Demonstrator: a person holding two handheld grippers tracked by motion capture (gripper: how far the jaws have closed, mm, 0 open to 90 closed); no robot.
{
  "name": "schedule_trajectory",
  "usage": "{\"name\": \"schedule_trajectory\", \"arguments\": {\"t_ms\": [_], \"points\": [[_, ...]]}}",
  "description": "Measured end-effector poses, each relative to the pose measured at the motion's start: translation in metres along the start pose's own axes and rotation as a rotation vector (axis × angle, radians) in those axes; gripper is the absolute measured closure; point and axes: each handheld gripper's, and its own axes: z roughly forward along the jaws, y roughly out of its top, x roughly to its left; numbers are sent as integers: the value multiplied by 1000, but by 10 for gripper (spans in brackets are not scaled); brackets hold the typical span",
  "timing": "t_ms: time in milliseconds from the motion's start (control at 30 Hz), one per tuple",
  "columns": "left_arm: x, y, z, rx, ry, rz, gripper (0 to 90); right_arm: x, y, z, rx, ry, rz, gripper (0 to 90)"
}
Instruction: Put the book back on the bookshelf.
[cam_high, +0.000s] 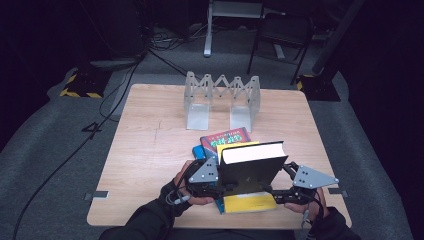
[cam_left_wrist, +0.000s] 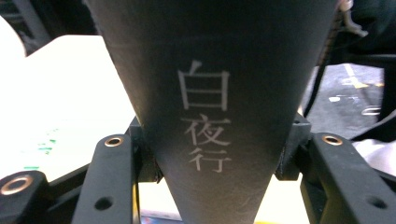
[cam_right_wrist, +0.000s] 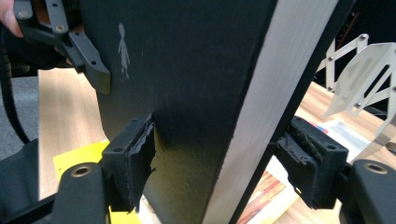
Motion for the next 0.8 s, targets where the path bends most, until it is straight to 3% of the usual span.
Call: {"name": "schedule_trajectory", "arguments": {"t_ms": [133,200,367,633,800], "points": [[7,4,2,21,54,45,503,-7,4,6,-7,-35,-20,297],[15,3,2,9,55,22,504,-11,7,12,-5,-51,-17,291],[29,-2,5,-27,37,-31,487,-23,6,22,-14,-40,19,294],[23,18,0,-128,43,-21,459,-18,5,19,-10,-61,-10,293],[23,29,0,-163,39,-27,457,-17,6,19,-11,-58,-11,292]]}}
